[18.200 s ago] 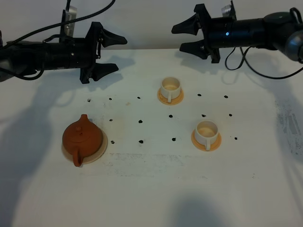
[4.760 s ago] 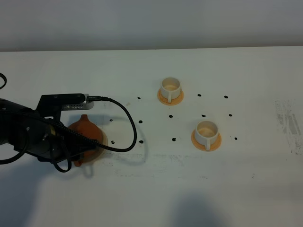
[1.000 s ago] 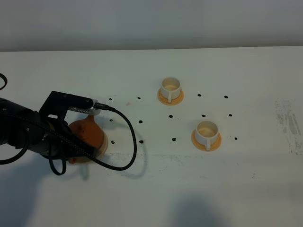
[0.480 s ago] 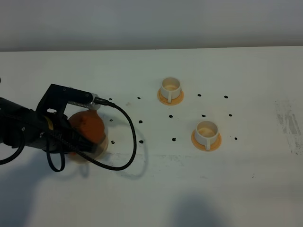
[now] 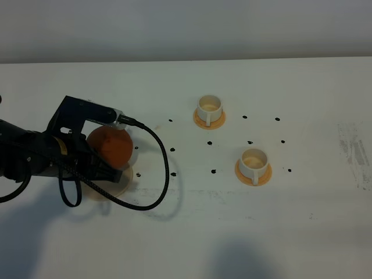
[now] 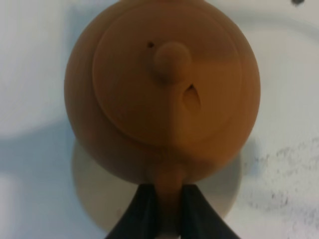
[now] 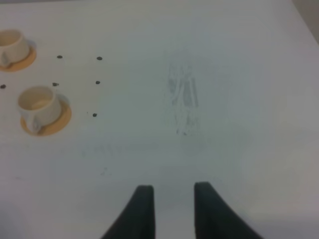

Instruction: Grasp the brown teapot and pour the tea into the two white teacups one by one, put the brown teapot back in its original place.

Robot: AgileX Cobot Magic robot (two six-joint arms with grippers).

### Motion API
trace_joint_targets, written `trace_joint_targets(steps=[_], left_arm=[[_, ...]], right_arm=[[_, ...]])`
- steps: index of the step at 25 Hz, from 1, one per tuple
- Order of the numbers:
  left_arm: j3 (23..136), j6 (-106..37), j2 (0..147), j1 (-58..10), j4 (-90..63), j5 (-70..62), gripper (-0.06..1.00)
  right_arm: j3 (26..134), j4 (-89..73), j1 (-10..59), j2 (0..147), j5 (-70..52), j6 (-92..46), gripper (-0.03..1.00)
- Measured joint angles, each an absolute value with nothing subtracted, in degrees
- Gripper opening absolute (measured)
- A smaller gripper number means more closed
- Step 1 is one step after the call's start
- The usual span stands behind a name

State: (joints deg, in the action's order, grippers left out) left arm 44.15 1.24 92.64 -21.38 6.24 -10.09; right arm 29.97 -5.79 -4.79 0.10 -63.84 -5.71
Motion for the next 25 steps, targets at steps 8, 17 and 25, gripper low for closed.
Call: trace_joint_targets(steps=[8,17,25], left_arm=[[44.2,-0.5,92.6,-21.4,6.2,-6.9,0.09],[44.4,-4.8,90.1,-21.4,4.8,-6.9,0.09],[47.1,-13.5,89.8,-23.0,-0.6,-10.5,0.09]], right_arm=[[30.0,-5.8,-4.8,0.1,-63.8,-5.7,0.22],[30.0,-5.8,-4.8,0.1,-63.8,-5.7,0.22],[30.0,-5.8,-4.8,0.1,-63.8,-5.7,0.22]])
